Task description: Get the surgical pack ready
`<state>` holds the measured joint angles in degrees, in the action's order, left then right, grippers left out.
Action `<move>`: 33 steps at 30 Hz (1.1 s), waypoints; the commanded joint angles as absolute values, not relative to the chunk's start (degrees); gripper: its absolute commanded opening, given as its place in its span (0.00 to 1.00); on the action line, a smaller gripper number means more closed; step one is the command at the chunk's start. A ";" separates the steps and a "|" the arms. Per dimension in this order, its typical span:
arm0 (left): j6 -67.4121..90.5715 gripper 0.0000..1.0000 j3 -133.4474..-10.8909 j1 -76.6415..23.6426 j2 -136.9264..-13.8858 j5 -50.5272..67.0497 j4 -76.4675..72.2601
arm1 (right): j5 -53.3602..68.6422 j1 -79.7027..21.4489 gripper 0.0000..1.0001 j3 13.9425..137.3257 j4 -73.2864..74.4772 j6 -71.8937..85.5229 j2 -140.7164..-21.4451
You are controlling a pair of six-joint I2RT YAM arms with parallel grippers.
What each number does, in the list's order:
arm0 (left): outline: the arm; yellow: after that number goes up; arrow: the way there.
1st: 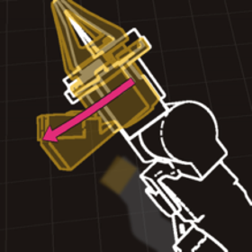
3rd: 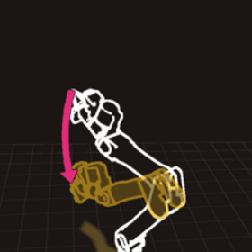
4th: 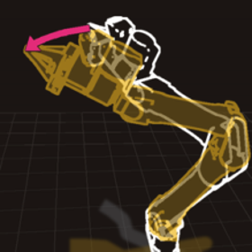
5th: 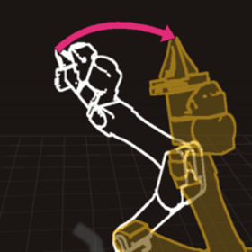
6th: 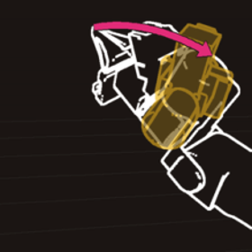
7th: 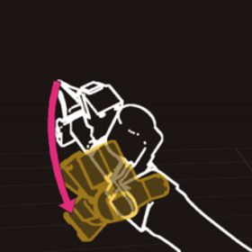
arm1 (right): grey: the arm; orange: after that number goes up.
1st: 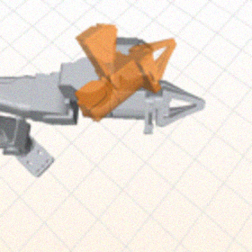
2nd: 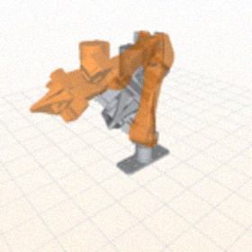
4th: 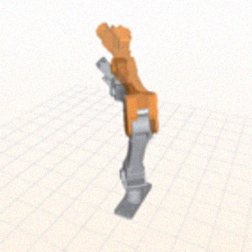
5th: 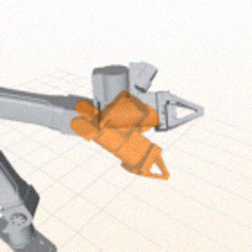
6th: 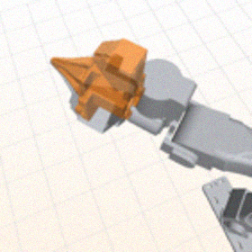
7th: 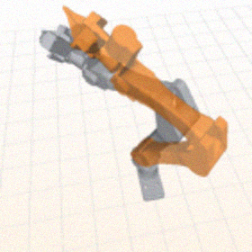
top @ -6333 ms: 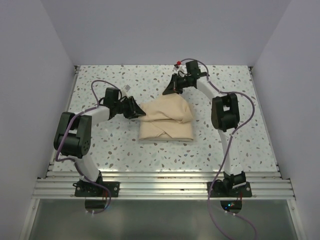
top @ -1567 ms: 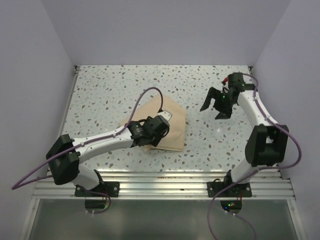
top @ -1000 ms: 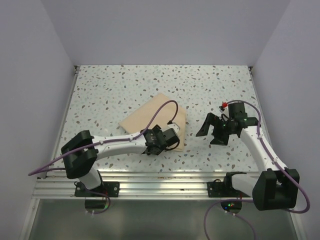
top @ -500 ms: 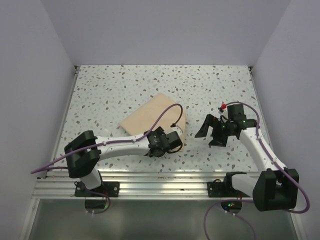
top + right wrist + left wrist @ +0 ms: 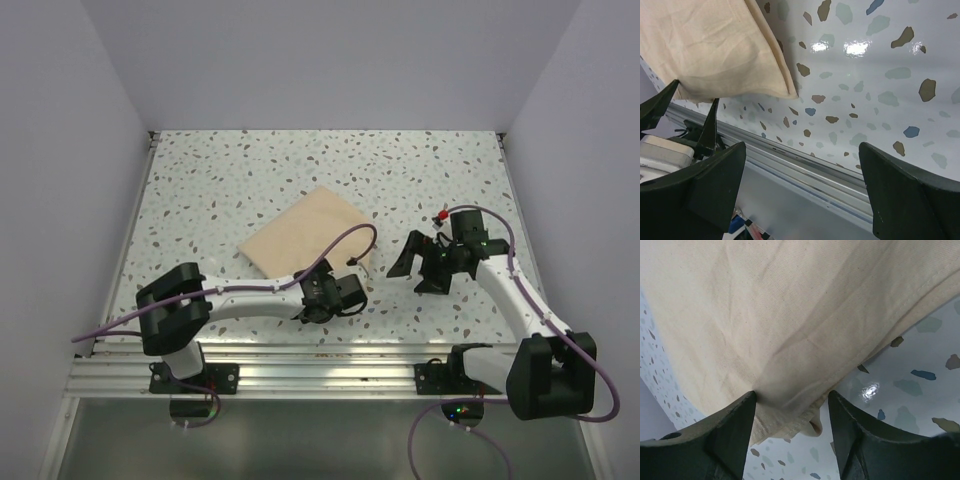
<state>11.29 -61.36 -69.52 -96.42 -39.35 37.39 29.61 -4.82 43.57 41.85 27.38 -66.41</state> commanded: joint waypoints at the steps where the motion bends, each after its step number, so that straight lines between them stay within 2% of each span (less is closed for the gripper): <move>1: 8.97 0.63 -61.96 -69.61 -97.82 -43.15 34.02 | 30.41 -5.54 0.99 43.59 40.69 28.12 -66.09; 6: 8.61 0.55 -61.61 -69.43 -98.79 -44.30 33.31 | 29.97 -6.15 0.99 43.42 40.52 28.74 -65.57; 12: 8.97 0.52 -61.61 -68.29 -98.09 -45.88 33.58 | 29.79 -6.77 0.99 42.98 40.08 29.35 -65.74; 18: 8.09 0.43 -61.96 -67.07 -97.03 -45.88 33.14 | 29.62 -8.08 0.99 43.50 39.11 30.49 -66.36; 21: 7.39 0.33 -62.05 -66.10 -96.86 -45.00 32.52 | 29.27 -9.57 0.99 43.68 38.41 31.46 -66.88; 30: 6.06 0.13 -63.10 -64.86 -96.50 -43.33 32.17 | 28.74 -14.41 0.99 43.24 33.93 36.20 -69.08; 31: 6.24 0.06 -63.63 -64.78 -96.50 -43.33 32.25 | 29.09 -14.59 0.99 43.24 33.14 37.08 -69.52; 33: 6.33 0.01 -64.42 -64.60 -96.42 -42.98 32.69 | 31.10 -14.76 0.99 42.80 29.54 40.59 -71.01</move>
